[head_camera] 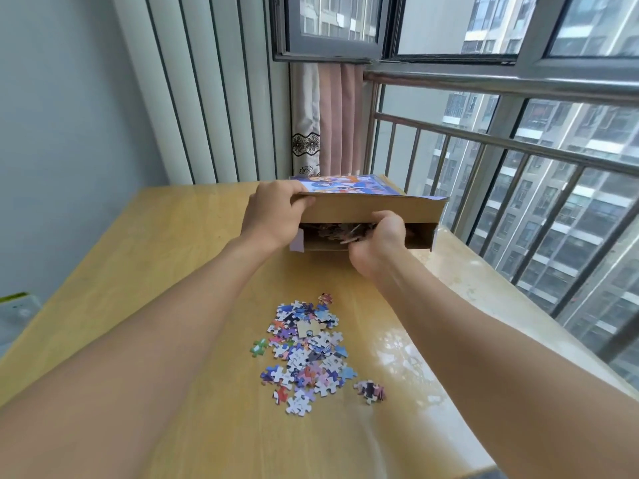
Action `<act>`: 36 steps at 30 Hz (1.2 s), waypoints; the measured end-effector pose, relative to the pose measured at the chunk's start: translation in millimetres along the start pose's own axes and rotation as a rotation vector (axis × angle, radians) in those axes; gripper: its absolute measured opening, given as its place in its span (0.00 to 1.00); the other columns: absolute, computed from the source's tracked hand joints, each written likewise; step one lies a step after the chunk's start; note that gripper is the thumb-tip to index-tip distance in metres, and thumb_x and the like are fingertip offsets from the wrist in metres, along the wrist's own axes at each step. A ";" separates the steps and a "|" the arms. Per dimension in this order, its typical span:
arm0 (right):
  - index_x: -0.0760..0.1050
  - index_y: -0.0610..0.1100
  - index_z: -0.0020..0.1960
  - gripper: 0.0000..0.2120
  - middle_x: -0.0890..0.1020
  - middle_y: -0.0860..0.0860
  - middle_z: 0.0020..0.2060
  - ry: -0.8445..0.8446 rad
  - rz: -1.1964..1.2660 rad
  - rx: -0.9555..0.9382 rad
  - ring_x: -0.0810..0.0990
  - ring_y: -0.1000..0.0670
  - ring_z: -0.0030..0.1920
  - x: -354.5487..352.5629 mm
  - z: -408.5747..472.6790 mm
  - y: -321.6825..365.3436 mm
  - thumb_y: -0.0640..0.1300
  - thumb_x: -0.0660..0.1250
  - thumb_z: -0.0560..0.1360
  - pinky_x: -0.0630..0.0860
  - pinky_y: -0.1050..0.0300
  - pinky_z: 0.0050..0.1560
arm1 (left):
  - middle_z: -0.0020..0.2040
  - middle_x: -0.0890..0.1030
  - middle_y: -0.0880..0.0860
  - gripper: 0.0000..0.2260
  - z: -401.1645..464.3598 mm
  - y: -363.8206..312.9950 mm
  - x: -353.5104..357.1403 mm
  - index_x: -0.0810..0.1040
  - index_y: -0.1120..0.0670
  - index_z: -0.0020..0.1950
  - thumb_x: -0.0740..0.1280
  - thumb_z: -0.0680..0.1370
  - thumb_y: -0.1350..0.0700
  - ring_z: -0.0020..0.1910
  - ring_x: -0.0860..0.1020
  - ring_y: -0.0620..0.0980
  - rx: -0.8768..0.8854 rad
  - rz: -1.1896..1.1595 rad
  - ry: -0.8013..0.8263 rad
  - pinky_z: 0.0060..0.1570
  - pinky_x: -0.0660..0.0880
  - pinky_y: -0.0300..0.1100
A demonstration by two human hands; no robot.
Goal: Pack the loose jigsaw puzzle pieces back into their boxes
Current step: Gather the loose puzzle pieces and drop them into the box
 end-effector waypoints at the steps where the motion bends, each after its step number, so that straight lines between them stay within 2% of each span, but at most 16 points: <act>1: 0.74 0.41 0.56 0.11 0.81 0.45 0.55 -0.033 -0.164 -0.014 0.81 0.46 0.51 -5.4 -1.5 -0.1 0.33 0.58 0.76 0.78 0.53 0.59 | 0.42 0.84 0.52 0.06 -0.5 0.9 0.7 0.85 0.50 0.48 0.69 0.78 0.52 0.44 0.79 0.57 -0.003 -0.003 0.004 0.51 0.77 0.51; 3: 0.69 0.41 0.56 0.11 0.75 0.47 0.47 -0.135 -0.566 -0.062 0.75 0.49 0.42 -17.2 -5.3 3.3 0.30 0.54 0.79 0.78 0.61 0.52 | 0.44 0.85 0.52 0.06 -1.7 2.1 1.0 0.86 0.51 0.49 0.70 0.78 0.52 0.44 0.79 0.57 -0.004 -0.009 0.002 0.52 0.77 0.52; 4: 0.68 0.43 0.61 0.14 0.73 0.47 0.45 -0.144 -0.733 -0.110 0.73 0.48 0.41 -21.3 -4.5 6.1 0.30 0.52 0.80 0.80 0.60 0.51 | 0.44 0.85 0.52 0.06 -2.3 2.4 1.0 0.86 0.51 0.49 0.70 0.78 0.52 0.44 0.79 0.57 -0.002 -0.011 -0.004 0.52 0.76 0.52; 6: 0.65 0.44 0.70 0.20 0.74 0.46 0.48 -0.087 -0.973 -0.212 0.73 0.46 0.44 -25.0 -2.2 10.0 0.32 0.51 0.81 0.78 0.52 0.50 | 0.44 0.85 0.53 0.06 -2.6 1.3 0.8 0.86 0.51 0.49 0.70 0.78 0.52 0.44 0.79 0.57 0.003 -0.006 -0.016 0.52 0.76 0.52; 7: 0.65 0.44 0.72 0.22 0.75 0.46 0.52 -0.055 -1.104 -0.276 0.74 0.46 0.46 -25.5 -2.8 12.6 0.32 0.52 0.80 0.74 0.54 0.48 | 0.44 0.85 0.53 0.06 -2.4 1.2 0.5 0.86 0.51 0.49 0.70 0.78 0.52 0.44 0.79 0.57 0.002 -0.007 -0.023 0.51 0.76 0.51; 11: 0.72 0.43 0.67 0.22 0.77 0.46 0.56 0.082 -1.623 -0.554 0.77 0.46 0.50 -24.4 -2.5 23.7 0.29 0.55 0.77 0.75 0.54 0.45 | 0.45 0.85 0.52 0.06 -2.2 2.1 1.5 0.86 0.50 0.50 0.70 0.78 0.52 0.44 0.79 0.56 0.001 -0.013 -0.019 0.52 0.76 0.51; 14: 0.77 0.42 0.64 0.18 0.78 0.47 0.58 0.241 -1.943 -0.832 0.76 0.44 0.55 -21.0 -9.0 25.0 0.34 0.57 0.79 0.75 0.52 0.51 | 0.46 0.85 0.52 0.06 -2.5 3.7 1.5 0.86 0.51 0.50 0.70 0.78 0.52 0.44 0.79 0.57 0.006 -0.008 -0.015 0.52 0.77 0.52; 16: 0.75 0.43 0.68 0.17 0.77 0.47 0.65 0.327 -2.126 -0.993 0.76 0.43 0.62 -22.9 -15.1 21.2 0.41 0.58 0.81 0.75 0.48 0.59 | 0.46 0.85 0.52 0.06 -2.0 4.7 0.8 0.86 0.50 0.50 0.70 0.78 0.51 0.44 0.80 0.57 0.001 -0.007 -0.017 0.51 0.77 0.51; 19: 0.62 0.46 0.78 0.27 0.67 0.49 0.76 0.438 -2.368 -0.923 0.67 0.46 0.75 -32.2 -6.9 7.2 0.57 0.54 0.83 0.61 0.47 0.76 | 0.45 0.85 0.51 0.06 -1.3 4.7 0.1 0.85 0.47 0.51 0.69 0.78 0.50 0.43 0.79 0.56 -0.014 -0.003 -0.029 0.49 0.77 0.49; 21: 0.60 0.46 0.78 0.33 0.66 0.48 0.77 0.431 -2.426 -0.878 0.65 0.47 0.76 -28.9 6.9 6.6 0.64 0.53 0.81 0.57 0.46 0.78 | 0.44 0.85 0.50 0.06 -2.3 2.9 0.5 0.85 0.47 0.51 0.69 0.78 0.50 0.43 0.79 0.55 -0.011 0.004 -0.027 0.48 0.77 0.48; 24: 0.59 0.49 0.78 0.34 0.70 0.48 0.74 0.392 -2.431 -0.754 0.70 0.44 0.71 -20.2 19.9 14.5 0.65 0.59 0.78 0.66 0.48 0.70 | 0.45 0.85 0.50 0.06 -3.8 2.5 0.8 0.85 0.47 0.52 0.69 0.79 0.50 0.44 0.80 0.55 -0.001 0.014 -0.023 0.47 0.78 0.48; 27: 0.62 0.50 0.77 0.31 0.75 0.49 0.69 0.384 -2.365 -0.915 0.75 0.45 0.65 -13.0 7.3 16.5 0.62 0.62 0.78 0.74 0.50 0.57 | 0.46 0.85 0.51 0.06 -2.4 7.7 -1.9 0.85 0.48 0.51 0.69 0.78 0.51 0.44 0.80 0.55 -0.017 0.010 -0.039 0.47 0.78 0.49; 29: 0.63 0.50 0.77 0.30 0.73 0.51 0.72 0.408 -2.377 -1.016 0.72 0.46 0.69 -18.7 -0.6 11.7 0.61 0.62 0.78 0.72 0.49 0.63 | 0.46 0.85 0.50 0.06 -2.1 11.4 -2.0 0.85 0.48 0.51 0.69 0.78 0.51 0.44 0.80 0.55 -0.019 0.007 -0.042 0.48 0.78 0.49; 31: 0.59 0.51 0.79 0.34 0.69 0.51 0.75 0.383 -2.466 -0.942 0.68 0.45 0.73 -32.2 5.2 11.9 0.64 0.61 0.78 0.66 0.47 0.72 | 0.47 0.85 0.50 0.06 -2.0 12.4 -0.9 0.85 0.48 0.51 0.69 0.78 0.51 0.44 0.80 0.54 -0.016 0.012 -0.040 0.48 0.78 0.48; 34: 0.56 0.53 0.79 0.38 0.66 0.51 0.76 0.240 -2.501 -0.751 0.66 0.43 0.74 -47.3 20.5 30.7 0.68 0.61 0.75 0.64 0.44 0.73 | 0.48 0.85 0.49 0.06 -2.9 13.6 0.6 0.85 0.48 0.52 0.69 0.78 0.50 0.45 0.80 0.54 -0.021 0.026 -0.046 0.48 0.77 0.46; 36: 0.56 0.52 0.79 0.39 0.65 0.50 0.76 0.253 -2.461 -0.744 0.64 0.42 0.75 -48.2 19.7 35.2 0.67 0.63 0.74 0.65 0.44 0.73 | 0.49 0.85 0.49 0.07 -3.8 12.9 1.6 0.85 0.48 0.53 0.69 0.78 0.50 0.46 0.80 0.54 -0.016 0.030 -0.055 0.48 0.77 0.46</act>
Point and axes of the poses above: each hand's wrist, its own z-axis towards the middle knuckle, its own x-axis out of the palm, y = z × x, the point moved 7 cm from there along z, towards the middle knuckle
